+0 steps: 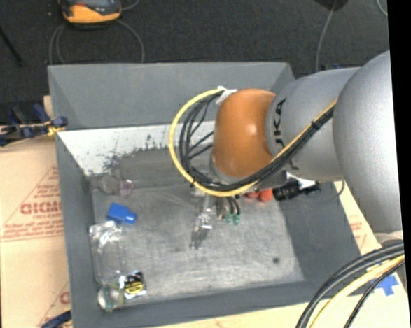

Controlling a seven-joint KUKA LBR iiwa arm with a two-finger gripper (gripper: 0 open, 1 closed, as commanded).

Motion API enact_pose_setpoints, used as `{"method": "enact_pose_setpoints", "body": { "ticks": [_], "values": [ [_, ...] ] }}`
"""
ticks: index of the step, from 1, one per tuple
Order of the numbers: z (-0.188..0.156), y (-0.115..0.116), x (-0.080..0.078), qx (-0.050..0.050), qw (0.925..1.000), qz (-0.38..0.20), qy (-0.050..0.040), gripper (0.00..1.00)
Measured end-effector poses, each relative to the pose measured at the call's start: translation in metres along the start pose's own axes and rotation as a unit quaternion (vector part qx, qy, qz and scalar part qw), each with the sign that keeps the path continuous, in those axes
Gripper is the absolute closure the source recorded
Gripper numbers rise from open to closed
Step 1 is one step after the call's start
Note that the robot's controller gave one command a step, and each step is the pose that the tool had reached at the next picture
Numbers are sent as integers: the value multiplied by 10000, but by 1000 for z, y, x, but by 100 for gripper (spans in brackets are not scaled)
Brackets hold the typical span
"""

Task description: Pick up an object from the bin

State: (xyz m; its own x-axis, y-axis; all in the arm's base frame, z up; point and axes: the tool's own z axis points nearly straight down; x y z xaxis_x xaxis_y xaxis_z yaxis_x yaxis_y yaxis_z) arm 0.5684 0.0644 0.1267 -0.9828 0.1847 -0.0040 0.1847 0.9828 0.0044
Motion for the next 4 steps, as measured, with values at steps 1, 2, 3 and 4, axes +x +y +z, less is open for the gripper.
{"method": "enact_pose_setpoints", "body": {
  "ticks": [1, 2, 3, 4],
  "values": [
    [17, 46, -12, 10, 9932, 1166, -1, 0],
    [3, 98, 8, 10, 9997, -236, -19, 0],
    [47, 152, -2, 76, 9976, -683, -4, 0],
    [47, 155, -3, 56, 9975, -699, -30, 100]
  ]
}}
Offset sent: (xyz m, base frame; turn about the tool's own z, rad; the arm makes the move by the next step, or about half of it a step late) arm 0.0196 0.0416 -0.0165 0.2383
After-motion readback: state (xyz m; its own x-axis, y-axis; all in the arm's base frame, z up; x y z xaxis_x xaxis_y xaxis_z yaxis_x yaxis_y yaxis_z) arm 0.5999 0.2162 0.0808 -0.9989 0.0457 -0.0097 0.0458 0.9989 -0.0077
